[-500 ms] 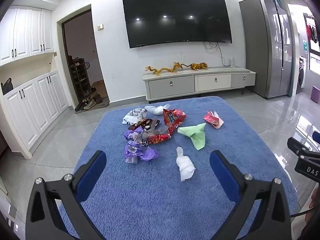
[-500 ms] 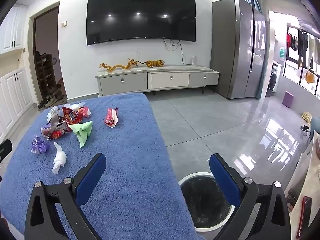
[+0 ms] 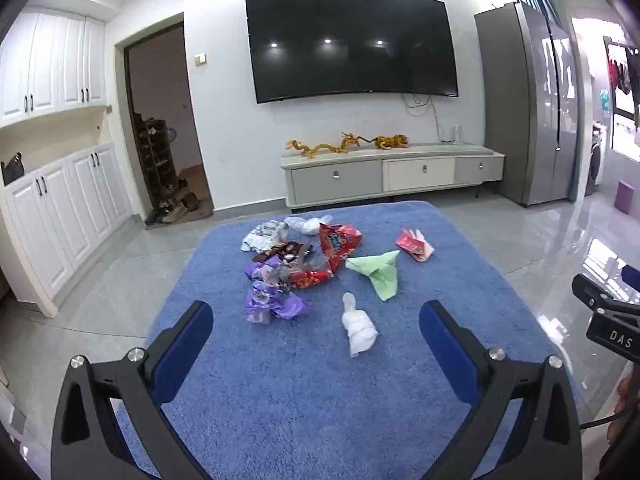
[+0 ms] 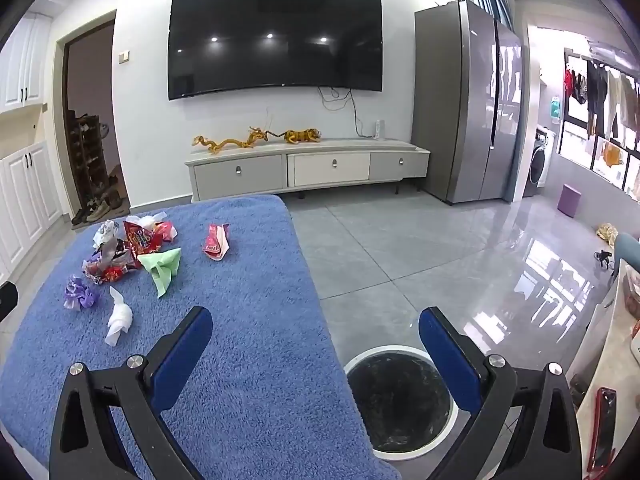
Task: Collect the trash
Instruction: 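Move both tools toward the trash pile on the blue rug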
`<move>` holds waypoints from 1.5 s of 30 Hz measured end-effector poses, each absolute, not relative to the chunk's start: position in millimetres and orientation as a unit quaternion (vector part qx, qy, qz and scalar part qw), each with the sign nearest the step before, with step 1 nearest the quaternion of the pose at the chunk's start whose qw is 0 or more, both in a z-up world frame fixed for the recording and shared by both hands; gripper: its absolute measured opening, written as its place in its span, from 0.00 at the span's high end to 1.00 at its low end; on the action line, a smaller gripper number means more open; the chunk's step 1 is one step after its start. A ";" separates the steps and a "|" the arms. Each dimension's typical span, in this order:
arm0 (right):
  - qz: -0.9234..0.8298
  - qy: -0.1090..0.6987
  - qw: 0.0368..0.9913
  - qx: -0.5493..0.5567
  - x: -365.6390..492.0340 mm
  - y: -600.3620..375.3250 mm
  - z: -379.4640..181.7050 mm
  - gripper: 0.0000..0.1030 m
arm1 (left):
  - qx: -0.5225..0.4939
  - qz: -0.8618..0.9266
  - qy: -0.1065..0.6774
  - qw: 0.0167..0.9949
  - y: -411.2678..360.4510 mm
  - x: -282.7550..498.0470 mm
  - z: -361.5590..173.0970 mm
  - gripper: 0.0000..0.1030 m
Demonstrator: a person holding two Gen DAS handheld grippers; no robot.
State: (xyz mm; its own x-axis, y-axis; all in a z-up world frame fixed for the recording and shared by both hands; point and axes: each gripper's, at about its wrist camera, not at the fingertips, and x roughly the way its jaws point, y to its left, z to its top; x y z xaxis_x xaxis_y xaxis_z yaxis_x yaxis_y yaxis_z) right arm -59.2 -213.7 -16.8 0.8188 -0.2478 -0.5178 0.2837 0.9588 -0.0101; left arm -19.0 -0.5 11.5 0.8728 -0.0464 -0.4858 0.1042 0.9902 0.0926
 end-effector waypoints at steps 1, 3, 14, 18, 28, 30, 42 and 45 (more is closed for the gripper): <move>-0.141 0.264 0.954 0.035 -61.0 -214.0 -15.2 0.00 | 0.056 -0.044 0.250 0.966 3.0 -22.9 10.7 0.00; -0.141 0.257 0.955 0.038 -64.6 -215.0 -11.5 0.00 | 0.059 -0.049 0.253 0.964 4.5 -24.5 11.1 0.00; -0.142 0.231 0.962 0.037 -75.6 -206.6 1.3 0.00 | 0.029 -0.043 0.270 0.962 47.9 -25.1 6.8 0.00; -0.133 0.238 0.962 0.030 -66.8 -201.8 -2.8 0.00 | 0.023 -0.012 0.261 0.965 60.7 -19.8 6.0 0.00; -0.070 0.277 0.955 0.084 -35.4 -213.1 -13.7 0.00 | -0.006 0.000 0.283 0.959 78.7 14.7 -2.9 0.00; -0.058 0.282 0.954 0.083 -28.7 -211.8 -13.3 0.00 | -0.012 0.001 0.285 0.959 82.8 21.4 -3.3 0.00; -0.008 0.282 0.956 0.073 18.3 -205.4 0.6 0.00 | -0.022 -0.001 0.315 0.949 112.9 65.3 -25.6 0.00; 0.004 0.294 0.953 0.077 39.1 -203.3 -5.9 0.00 | -0.016 -0.026 0.331 0.943 109.2 78.2 -40.2 0.03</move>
State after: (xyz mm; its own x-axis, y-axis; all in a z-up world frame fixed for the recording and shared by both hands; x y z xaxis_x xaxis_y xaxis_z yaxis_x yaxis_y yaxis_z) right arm 39.1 -203.3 -5.9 0.8270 0.0536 -0.5596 0.0369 0.9881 0.1492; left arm 78.2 109.2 -40.2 0.7794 -0.0602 -0.6237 0.0387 0.9981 -0.0480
